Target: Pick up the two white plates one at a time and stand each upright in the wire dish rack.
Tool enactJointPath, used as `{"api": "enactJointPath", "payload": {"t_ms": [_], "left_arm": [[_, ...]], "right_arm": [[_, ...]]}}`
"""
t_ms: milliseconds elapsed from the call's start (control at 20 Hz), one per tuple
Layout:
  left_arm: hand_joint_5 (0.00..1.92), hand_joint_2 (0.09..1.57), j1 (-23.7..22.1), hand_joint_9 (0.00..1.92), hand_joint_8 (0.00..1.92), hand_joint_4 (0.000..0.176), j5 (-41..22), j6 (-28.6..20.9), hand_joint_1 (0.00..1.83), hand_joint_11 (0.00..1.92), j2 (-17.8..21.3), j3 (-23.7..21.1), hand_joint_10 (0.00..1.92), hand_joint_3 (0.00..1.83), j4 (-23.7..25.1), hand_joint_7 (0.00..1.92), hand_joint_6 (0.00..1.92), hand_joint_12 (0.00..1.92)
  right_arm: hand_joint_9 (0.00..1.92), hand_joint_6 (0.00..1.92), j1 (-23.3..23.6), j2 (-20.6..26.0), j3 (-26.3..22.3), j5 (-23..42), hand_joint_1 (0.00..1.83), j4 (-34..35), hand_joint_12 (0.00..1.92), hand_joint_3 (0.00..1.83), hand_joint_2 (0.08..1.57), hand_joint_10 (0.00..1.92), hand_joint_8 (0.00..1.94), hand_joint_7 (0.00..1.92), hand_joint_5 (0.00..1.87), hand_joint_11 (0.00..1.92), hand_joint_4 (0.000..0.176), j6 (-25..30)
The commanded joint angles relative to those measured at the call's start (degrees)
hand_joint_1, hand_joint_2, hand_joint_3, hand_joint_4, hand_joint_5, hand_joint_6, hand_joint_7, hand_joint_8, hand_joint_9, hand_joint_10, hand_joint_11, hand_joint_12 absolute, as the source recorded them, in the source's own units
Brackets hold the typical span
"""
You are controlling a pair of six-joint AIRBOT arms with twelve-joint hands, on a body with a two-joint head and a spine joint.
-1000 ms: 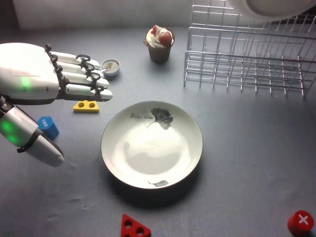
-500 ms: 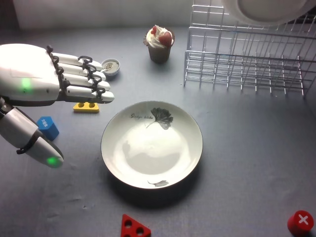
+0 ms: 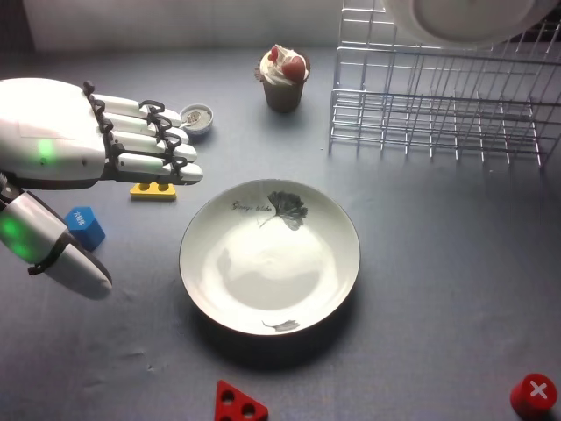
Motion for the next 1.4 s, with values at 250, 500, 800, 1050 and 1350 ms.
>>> {"api": "enactJointPath", "payload": {"t_ms": [250,500,800,1050,1350], "left_arm": [[0.06,0.87,-0.62,0.07,0.01,0.0,-2.95,-0.03,0.0,0.05,0.28,0.42,0.01,0.0,-3.66,0.07,0.01,0.01],[0.06,0.86,-0.63,0.06,0.0,0.0,-3.63,-0.03,0.0,0.06,0.29,0.52,0.0,0.0,-4.02,0.05,0.0,0.02],[0.13,0.87,-0.62,0.12,0.01,0.0,-4.41,-0.03,0.0,0.11,0.28,0.64,0.01,0.0,-4.24,0.13,0.01,0.03],[0.11,0.88,-0.6,0.11,0.0,0.0,-5.59,-0.03,0.0,0.1,0.28,0.87,0.0,0.0,-4.29,0.11,0.0,0.02],[0.06,0.88,-0.49,0.09,0.0,0.0,-11.04,-0.03,0.0,0.08,0.29,1.19,0.0,0.0,-4.4,0.08,0.0,0.01]], "right_arm": [[1.22,0.87,-0.56,0.03,0.43,9.23,1.5,1.63,1.3,0.0,1.02,0.58,0.03,1.32,1.02,1.05,0.0,1.12],[1.31,0.77,-1.86,-0.44,0.74,9.23,1.41,1.95,0.47,0.0,1.0,0.57,0.06,1.4,1.08,1.22,0.0,1.17],[1.17,0.95,-2.49,-1.63,1.98,9.23,1.5,3.75,1.33,0.0,1.04,0.65,0.41,1.18,0.94,1.0,0.0,1.19],[1.25,0.85,-3.76,-3.19,3.85,9.24,1.5,5.41,1.3,0.0,1.03,0.5,0.43,1.18,0.99,1.03,0.0,1.87],[1.23,0.92,-5.34,-4.51,5.09,9.25,1.4,6.68,0.28,0.0,1.03,0.72,0.45,1.21,0.98,1.29,0.0,2.05]]}}
